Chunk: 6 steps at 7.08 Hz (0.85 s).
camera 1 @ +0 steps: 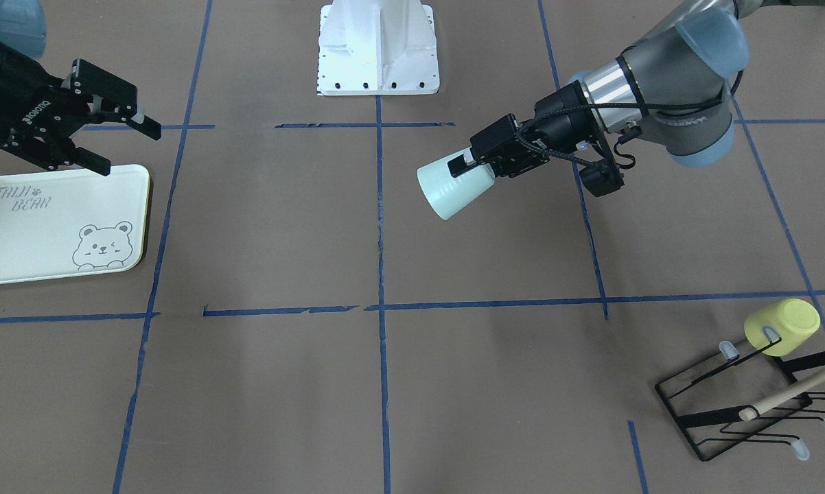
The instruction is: Left arm grabs green cup and hands to right arm on tray
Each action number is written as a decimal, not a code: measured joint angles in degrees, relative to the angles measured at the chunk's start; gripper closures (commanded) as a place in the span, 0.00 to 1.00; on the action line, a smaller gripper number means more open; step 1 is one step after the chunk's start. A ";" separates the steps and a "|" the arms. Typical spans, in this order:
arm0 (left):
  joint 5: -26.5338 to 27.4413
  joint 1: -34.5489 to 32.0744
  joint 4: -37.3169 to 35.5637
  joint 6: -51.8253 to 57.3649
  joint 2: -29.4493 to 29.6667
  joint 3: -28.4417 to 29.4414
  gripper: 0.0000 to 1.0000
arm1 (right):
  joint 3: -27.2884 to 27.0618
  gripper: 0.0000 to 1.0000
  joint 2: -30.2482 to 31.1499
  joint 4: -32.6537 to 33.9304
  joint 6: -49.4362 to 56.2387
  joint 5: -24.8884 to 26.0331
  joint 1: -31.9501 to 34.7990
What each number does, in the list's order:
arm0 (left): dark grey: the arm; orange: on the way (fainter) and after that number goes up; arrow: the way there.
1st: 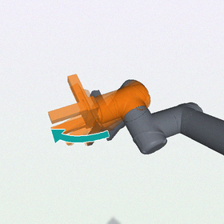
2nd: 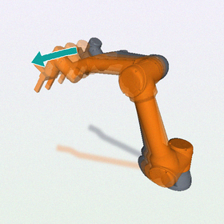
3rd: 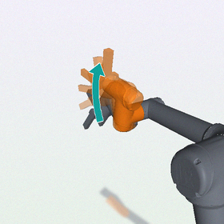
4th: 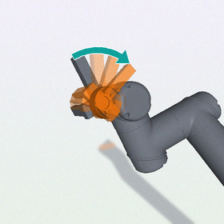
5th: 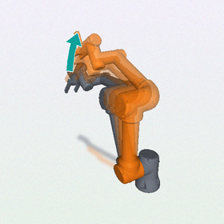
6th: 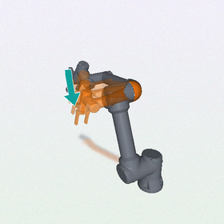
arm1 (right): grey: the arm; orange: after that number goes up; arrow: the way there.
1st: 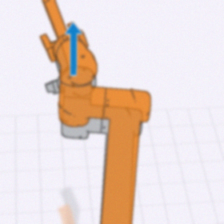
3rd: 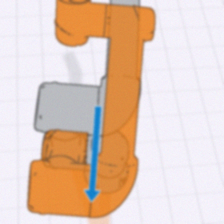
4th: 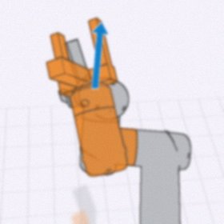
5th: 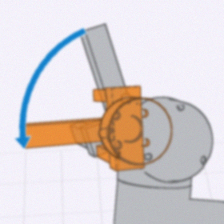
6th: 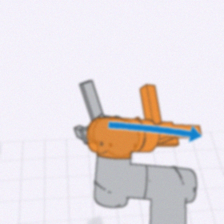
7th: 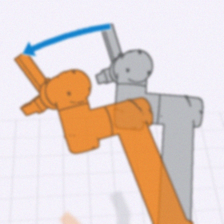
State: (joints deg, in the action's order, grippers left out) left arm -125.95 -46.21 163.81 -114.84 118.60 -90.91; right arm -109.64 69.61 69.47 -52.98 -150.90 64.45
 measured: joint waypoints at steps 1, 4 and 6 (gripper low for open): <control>2.51 1.50 1.92 -1.91 -0.03 -0.01 0.80 | 0.27 0.01 0.08 -9.78 -9.91 4.92 -3.16; 8.54 5.44 14.27 -11.92 -0.09 0.85 0.81 | 4.76 0.02 1.60 -47.14 -46.48 20.86 -15.16; 11.22 8.76 23.02 -15.42 -0.20 1.61 0.81 | 6.96 0.01 1.79 -62.79 -61.63 22.58 -18.26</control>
State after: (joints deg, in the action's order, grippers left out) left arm -114.73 -37.45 186.83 -130.26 118.39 -89.30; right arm -102.68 71.40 6.68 -114.60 -128.32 46.18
